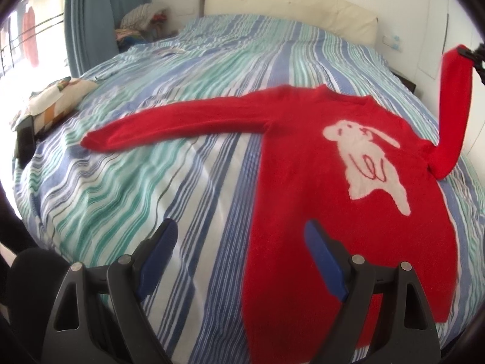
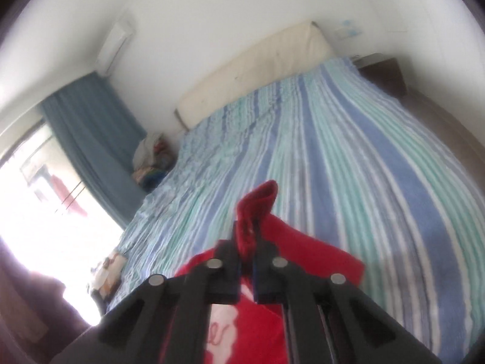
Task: Fold small clothes
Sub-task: 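Grasp a sleeve cuff with the right gripper and fold it across the chest, then open the right gripper and move the left gripper toward the other sleeve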
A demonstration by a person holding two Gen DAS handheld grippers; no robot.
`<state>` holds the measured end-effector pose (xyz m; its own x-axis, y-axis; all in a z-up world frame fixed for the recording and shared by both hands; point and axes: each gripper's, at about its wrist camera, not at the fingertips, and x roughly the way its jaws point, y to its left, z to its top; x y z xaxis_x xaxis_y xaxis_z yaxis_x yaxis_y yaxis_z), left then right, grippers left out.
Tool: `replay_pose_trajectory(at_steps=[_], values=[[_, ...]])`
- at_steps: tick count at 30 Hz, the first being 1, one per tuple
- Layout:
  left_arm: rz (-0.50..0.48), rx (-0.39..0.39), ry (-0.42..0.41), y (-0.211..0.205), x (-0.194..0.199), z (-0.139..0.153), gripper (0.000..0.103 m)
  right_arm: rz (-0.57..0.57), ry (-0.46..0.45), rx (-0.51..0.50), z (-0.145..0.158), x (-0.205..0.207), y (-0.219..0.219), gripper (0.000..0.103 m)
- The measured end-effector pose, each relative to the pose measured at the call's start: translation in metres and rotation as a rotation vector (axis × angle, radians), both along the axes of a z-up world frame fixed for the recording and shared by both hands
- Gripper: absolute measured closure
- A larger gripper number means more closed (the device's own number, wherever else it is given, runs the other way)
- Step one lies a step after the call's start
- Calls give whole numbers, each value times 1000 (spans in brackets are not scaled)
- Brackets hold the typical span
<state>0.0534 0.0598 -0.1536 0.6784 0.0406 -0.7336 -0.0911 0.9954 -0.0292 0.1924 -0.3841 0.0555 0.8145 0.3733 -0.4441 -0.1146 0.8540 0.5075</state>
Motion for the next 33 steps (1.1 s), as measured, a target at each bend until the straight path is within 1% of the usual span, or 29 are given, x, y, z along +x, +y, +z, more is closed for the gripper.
replay_pose_trajectory(at_steps=[2,4,5,6,7,8,9,11,13,16,19,23,24,26,27,29,33], values=[[10,5,-7,4,-1,1,16,107,9,-26,-3,24,63,99],[19,2,-4,7,-1,2,16,194,18,-65,-16,40,122,98],[25,-4,-2,9,-1,2,16,240,39,-72,-27,52,148,93],[30,-9,1,11,-1,2,16,292,84,-64,-43,56,169,84],[34,-15,1,12,-1,2,16,333,145,-44,-57,66,185,54],[38,-20,0,14,-1,2,16,358,181,-2,-74,70,191,39],[41,-26,-1,15,-1,2,16,371,192,40,-85,65,191,39],[41,-38,0,16,0,3,16,372,199,90,-96,60,181,39],[38,-50,6,16,2,1,16,348,209,98,-103,51,158,39],[33,-58,17,14,5,-1,16,270,256,35,-113,42,111,39],[24,-42,23,9,5,-4,16,188,328,-44,-135,24,69,39],[7,-3,38,1,5,-10,16,175,408,-129,-174,-8,41,41],[1,7,42,-1,5,-11,16,186,420,-142,-184,-16,39,42],[-7,26,45,-4,5,-13,16,213,424,-177,-199,-30,39,51],[-10,34,47,-6,5,-14,16,221,411,-205,-202,-35,43,51],[-14,51,52,-8,5,-16,16,244,370,-248,-201,-36,53,53],[-12,77,56,-10,6,-18,16,282,286,-297,-184,-16,80,56]])
